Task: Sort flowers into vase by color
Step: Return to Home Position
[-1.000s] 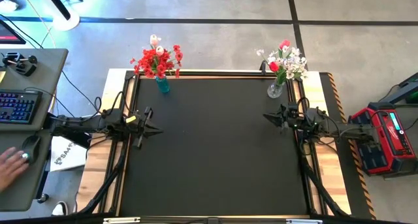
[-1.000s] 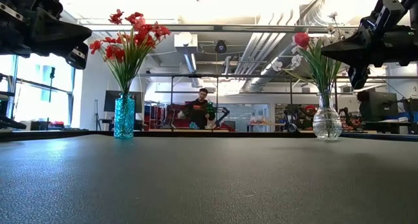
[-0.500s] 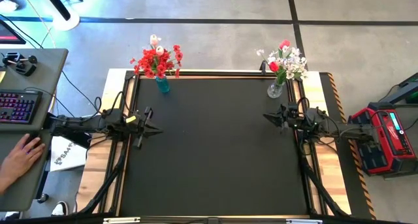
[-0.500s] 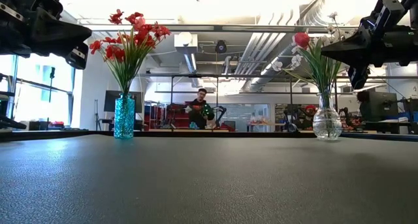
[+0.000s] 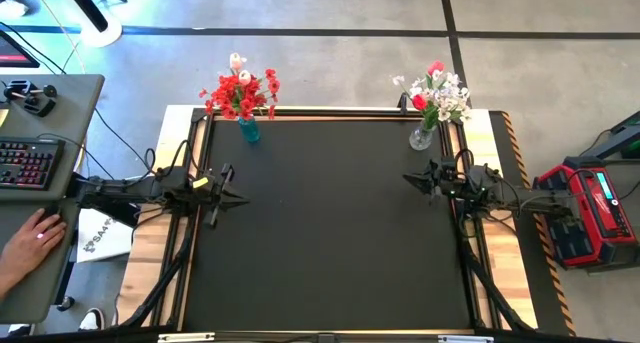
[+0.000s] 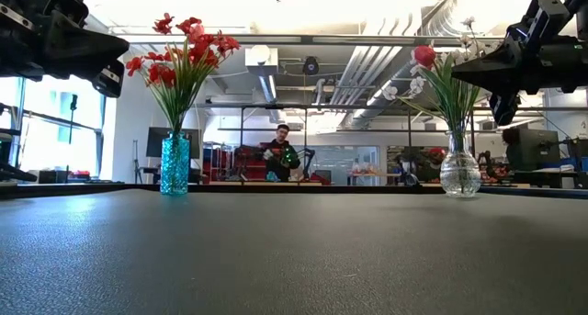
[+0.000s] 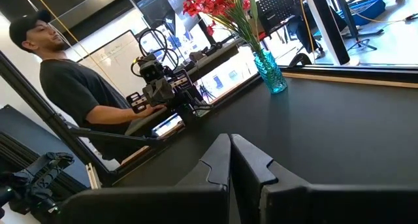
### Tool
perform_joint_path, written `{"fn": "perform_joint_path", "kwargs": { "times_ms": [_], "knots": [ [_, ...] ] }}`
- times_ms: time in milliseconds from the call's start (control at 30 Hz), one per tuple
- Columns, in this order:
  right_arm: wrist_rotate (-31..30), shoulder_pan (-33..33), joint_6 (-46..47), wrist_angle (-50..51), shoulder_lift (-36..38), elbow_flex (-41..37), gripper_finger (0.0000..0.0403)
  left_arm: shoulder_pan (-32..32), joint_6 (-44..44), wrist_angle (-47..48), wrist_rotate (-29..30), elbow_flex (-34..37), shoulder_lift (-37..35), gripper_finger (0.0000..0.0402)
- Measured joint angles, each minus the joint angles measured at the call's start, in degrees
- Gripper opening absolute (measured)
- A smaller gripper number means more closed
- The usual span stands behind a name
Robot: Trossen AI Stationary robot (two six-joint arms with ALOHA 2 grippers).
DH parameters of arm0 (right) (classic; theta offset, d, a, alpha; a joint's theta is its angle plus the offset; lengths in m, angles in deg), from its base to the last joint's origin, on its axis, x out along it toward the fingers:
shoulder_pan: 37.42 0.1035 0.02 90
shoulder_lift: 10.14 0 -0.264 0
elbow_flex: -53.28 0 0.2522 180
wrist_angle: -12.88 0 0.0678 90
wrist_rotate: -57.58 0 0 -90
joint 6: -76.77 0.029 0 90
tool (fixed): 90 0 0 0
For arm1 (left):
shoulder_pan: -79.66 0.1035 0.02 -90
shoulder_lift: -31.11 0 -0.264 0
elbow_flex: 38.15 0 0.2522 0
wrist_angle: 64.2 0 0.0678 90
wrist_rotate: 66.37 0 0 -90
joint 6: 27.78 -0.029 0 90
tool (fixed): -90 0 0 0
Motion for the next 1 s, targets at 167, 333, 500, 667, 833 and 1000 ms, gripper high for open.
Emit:
{"fn": "perform_joint_path", "kwargs": {
  "times_ms": [167, 333, 500, 667, 833, 1000],
  "knots": [
    [-0.01, 0.00, 0.00, -0.02, -0.01, 0.00, 0.0000, 0.00, -0.01, 0.01, 0.01, 0.00, 0.01, 0.0000],
    [-0.02, 0.02, 0.00, -0.02, 0.00, 0.00, 0.0000, 0.02, -0.01, -0.01, 0.00, 0.00, 0.01, 0.0000],
    [-0.02, 0.00, 0.00, -0.02, -0.02, 0.00, 0.0000, 0.02, 0.01, -0.01, 0.01, 0.00, 0.01, 0.0000],
    [-0.01, 0.01, 0.00, -0.02, -0.01, 0.00, 0.0000, 0.00, -0.01, 0.01, -0.01, 0.00, 0.01, 0.0000],
    [-0.01, 0.00, 0.00, -0.02, 0.00, 0.00, 0.0000, 0.02, -0.01, -0.01, 0.01, 0.00, 0.00, 0.0000],
    [-0.02, 0.00, 0.00, -0.02, 0.00, 0.00, 0.0000, 0.02, -0.01, 0.01, -0.01, 0.00, -0.01, 0.0000]
  ]
}}
